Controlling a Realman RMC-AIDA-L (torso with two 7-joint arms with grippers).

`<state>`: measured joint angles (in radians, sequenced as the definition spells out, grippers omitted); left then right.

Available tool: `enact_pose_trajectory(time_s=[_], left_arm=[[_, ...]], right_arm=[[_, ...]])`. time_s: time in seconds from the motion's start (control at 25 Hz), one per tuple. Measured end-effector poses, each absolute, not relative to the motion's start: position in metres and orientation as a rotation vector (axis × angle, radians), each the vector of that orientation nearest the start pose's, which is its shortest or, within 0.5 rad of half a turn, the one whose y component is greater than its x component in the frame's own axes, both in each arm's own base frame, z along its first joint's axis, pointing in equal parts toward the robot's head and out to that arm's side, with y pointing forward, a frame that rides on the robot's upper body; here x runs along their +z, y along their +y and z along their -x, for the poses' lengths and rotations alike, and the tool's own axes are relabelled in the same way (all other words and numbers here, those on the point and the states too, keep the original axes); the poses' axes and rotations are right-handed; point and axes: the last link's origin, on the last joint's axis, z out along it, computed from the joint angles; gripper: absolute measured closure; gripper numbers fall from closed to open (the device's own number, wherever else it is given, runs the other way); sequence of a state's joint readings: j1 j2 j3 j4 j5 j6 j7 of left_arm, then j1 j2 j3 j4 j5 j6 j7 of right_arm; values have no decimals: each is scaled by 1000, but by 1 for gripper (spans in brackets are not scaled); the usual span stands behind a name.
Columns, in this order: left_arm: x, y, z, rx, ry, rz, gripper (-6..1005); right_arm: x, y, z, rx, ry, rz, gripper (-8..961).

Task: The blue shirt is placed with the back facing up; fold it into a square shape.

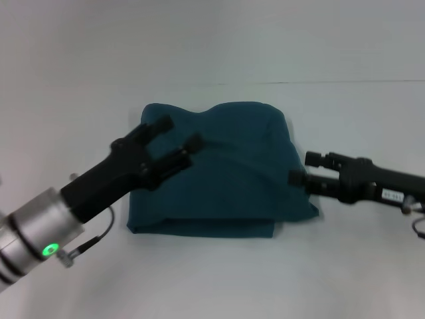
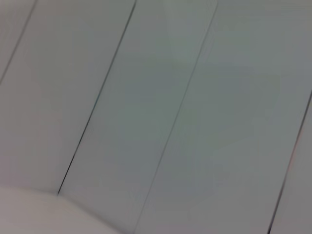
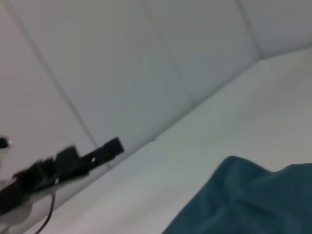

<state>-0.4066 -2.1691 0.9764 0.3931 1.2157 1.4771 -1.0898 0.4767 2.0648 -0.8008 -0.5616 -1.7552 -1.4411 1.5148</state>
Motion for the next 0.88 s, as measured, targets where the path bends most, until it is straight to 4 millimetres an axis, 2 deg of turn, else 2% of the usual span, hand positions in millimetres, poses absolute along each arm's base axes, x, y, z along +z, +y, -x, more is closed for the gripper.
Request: enact_pose_trajectory(time_s=[0.12,0.24,0.36,0.56,0.88], left_arm=[[-31,295,250,-1343,-679,2227,193],[-26,283,256,-1307,-624,2289,114],[-27,276,259,-1255,-589,2367,115],[-31,264,264,-1160,-552,2507,123],[-46,255,268,-1051,-660,2664,123]], right_arm=[[-9,314,-275,923,909,2560,91],[-10,305,-273,949,865,2610,92],[-16,297,-268,940,820,2701,93],[-22,296,-261,888,794,2800,95],[-32,300,-260,767,779,2866,97]])
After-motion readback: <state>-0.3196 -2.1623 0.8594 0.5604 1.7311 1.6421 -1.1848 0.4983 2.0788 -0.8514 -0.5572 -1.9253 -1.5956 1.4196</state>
